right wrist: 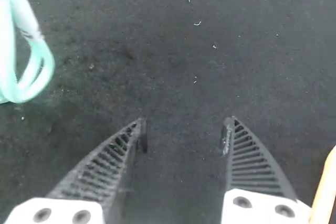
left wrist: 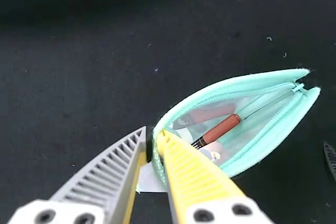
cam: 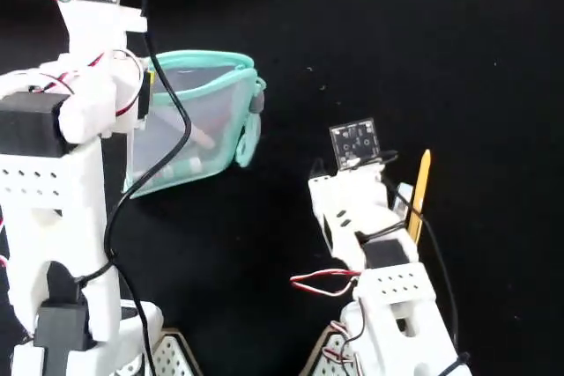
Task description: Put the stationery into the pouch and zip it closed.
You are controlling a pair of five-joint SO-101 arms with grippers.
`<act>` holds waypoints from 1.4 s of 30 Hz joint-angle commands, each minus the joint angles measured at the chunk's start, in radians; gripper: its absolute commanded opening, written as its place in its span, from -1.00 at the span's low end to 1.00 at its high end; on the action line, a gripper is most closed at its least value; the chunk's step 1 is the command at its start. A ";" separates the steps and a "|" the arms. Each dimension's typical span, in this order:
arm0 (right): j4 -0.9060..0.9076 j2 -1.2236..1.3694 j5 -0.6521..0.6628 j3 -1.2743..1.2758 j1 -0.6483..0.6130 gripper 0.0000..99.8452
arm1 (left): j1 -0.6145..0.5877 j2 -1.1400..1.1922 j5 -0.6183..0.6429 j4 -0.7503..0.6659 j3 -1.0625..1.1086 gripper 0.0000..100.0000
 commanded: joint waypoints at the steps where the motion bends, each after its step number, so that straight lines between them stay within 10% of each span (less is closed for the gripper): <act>1: -0.023 -0.016 0.011 -0.002 0.008 -0.51 | -0.007 -0.011 0.017 0.003 -0.113 -0.94; 11: -0.020 -0.016 0.012 -0.001 0.008 -0.51 | 0.108 -0.005 0.066 0.023 -0.163 -0.94; 22: -0.021 -0.016 0.011 -0.001 0.008 -0.51 | -0.044 0.057 -0.003 -0.227 0.469 -0.94; 42: -0.023 -0.015 0.011 0.001 0.008 -0.51 | 0.071 -0.181 0.005 -0.100 0.110 -0.94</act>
